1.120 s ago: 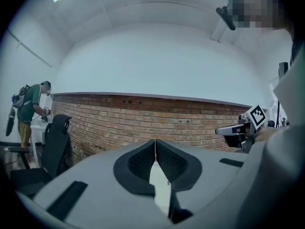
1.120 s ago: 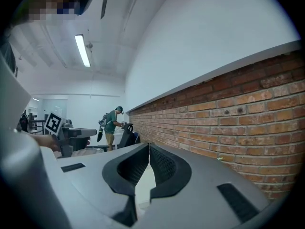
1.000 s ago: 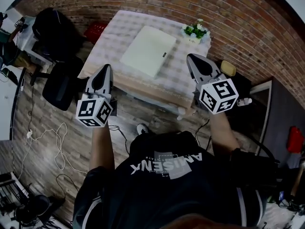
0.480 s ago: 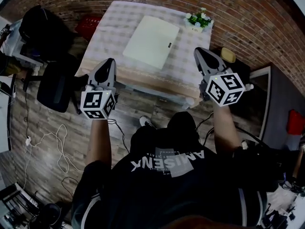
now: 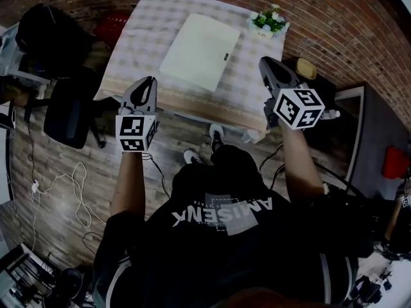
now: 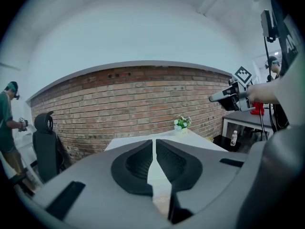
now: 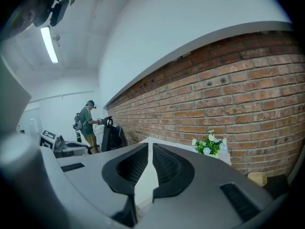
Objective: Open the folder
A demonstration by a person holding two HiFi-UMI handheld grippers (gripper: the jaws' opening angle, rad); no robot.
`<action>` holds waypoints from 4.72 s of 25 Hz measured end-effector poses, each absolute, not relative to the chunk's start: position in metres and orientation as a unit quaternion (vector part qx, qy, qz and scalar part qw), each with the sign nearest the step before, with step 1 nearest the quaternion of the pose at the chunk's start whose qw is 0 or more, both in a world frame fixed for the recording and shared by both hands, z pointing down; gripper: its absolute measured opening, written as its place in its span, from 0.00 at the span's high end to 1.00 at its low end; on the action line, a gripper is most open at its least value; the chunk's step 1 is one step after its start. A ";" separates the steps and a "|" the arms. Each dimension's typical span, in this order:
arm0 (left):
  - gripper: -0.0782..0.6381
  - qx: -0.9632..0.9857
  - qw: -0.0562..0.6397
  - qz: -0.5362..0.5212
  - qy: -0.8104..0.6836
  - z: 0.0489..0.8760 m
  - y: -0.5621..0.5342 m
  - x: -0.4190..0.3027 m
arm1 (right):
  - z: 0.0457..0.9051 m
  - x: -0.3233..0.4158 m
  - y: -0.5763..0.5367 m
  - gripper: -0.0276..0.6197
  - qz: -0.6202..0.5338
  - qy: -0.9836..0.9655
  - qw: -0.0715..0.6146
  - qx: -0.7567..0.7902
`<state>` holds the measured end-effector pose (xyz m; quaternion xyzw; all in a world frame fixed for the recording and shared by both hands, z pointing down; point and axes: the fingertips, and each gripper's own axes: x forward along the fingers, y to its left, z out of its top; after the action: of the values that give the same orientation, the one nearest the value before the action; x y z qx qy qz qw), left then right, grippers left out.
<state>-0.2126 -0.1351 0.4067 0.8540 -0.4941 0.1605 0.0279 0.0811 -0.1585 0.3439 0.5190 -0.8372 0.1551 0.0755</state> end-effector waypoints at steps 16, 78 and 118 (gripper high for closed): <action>0.87 0.846 0.021 0.287 -0.449 0.470 -0.193 -0.165 | 0.448 0.121 -0.260 0.76 0.253 -0.826 0.105 0.492; 0.68 0.761 -0.247 0.554 -0.230 0.619 -0.238 -0.199 | 0.638 0.113 -0.359 0.67 0.486 -0.706 0.129 0.499; 0.73 0.821 -0.292 0.486 -0.062 0.619 -0.192 -0.104 | 0.638 0.111 -0.358 0.68 0.483 -0.711 0.141 0.491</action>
<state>-0.1036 -0.1923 0.6189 0.8212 -0.0625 0.4863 -0.2918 0.1109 -0.3580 0.6383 0.4906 -0.7113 0.4831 0.1412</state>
